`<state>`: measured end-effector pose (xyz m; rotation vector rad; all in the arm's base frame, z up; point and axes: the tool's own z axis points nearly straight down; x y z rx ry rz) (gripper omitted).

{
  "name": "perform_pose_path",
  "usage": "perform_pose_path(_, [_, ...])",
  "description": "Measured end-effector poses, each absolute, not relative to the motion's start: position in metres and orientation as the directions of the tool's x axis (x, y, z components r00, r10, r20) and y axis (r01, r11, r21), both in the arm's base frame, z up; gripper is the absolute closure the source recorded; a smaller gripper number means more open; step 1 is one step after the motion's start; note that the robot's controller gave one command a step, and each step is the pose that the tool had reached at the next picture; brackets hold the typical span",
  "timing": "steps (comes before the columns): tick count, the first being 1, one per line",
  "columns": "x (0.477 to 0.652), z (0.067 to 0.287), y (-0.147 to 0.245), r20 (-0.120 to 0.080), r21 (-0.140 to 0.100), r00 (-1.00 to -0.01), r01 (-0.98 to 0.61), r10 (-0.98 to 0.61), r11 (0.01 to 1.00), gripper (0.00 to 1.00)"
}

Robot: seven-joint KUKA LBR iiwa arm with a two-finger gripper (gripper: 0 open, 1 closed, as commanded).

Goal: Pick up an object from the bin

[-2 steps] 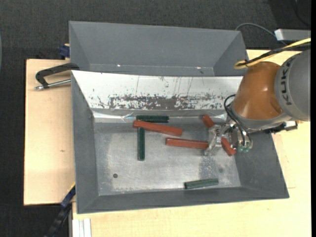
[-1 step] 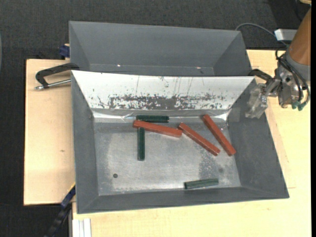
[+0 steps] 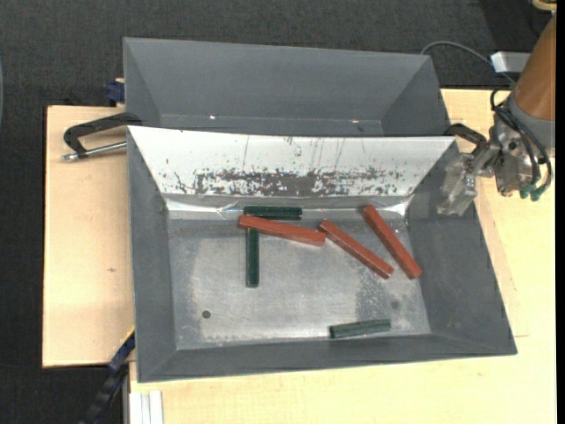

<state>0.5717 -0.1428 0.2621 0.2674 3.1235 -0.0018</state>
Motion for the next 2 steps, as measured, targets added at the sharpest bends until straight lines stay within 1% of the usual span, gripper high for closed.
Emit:
perform_pose_path(1, [0.552,0.209,-0.097,-0.008,0.001,-0.980,0.200,0.200,0.980,1.00])
perform_pose_path(2, [0.573,0.137,-0.121,-0.004,0.001,-0.970,0.243,0.243,0.970,0.00])
